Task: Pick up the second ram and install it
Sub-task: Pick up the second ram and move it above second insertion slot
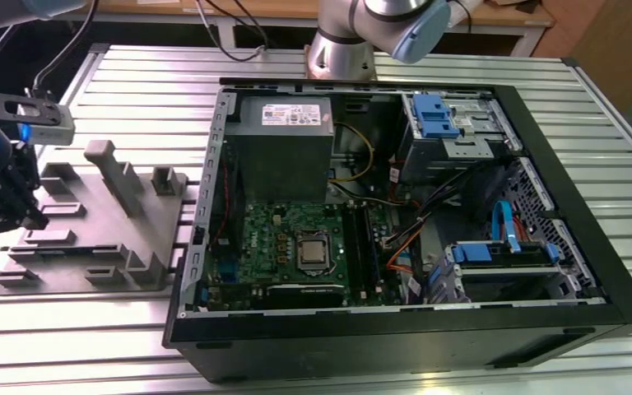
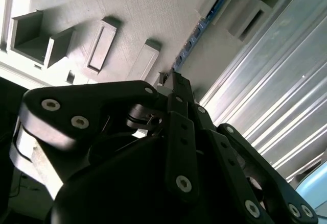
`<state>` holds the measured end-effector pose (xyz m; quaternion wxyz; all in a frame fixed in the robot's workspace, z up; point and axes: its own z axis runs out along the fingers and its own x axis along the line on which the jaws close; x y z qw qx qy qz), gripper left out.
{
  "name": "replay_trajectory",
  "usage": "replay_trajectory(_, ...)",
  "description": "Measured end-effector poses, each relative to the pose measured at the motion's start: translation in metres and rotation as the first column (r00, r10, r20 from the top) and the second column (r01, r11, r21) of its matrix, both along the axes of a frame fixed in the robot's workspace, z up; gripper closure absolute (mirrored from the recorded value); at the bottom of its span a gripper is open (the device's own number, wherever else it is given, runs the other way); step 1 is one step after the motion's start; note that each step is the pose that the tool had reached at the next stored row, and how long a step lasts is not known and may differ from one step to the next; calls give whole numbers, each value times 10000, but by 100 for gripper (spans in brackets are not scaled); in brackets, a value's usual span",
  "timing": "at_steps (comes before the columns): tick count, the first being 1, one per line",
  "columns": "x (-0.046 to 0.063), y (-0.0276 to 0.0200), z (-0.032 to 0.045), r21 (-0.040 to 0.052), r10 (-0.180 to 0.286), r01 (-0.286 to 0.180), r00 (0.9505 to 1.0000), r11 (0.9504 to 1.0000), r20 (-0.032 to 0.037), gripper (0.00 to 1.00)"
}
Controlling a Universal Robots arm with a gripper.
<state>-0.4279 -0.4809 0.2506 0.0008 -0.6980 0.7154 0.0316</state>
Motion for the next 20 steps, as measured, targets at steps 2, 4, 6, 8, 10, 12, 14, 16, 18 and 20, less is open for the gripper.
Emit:
replay_trajectory(2,0,-31,-8,75,0,-1,10000,10000,2,93)
replay_trajectory(4,0,-59,-23,107,2,-2,10000,9999,1,93)
replay_trajectory(6,0,-83,-45,125,2,-2,10000,9999,3,93)
replay_trajectory(8,0,-103,-75,136,2,-2,10000,9999,2,93)
replay_trajectory(10,0,-115,-111,142,1,-1,10000,9999,3,93)
replay_trajectory(12,0,-124,-148,143,1,-1,10000,9999,2,93)
replay_trajectory(14,1,-127,-182,146,0,0,10000,9999,2,93)
replay_trajectory(16,2,-129,-201,185,1,-1,10000,9998,0,93)
replay_trajectory(18,2,-128,-202,242,2,-2,10000,9997,1,93)
replay_trajectory(20,2,-128,-202,243,1,-1,10000,9997,1,93)
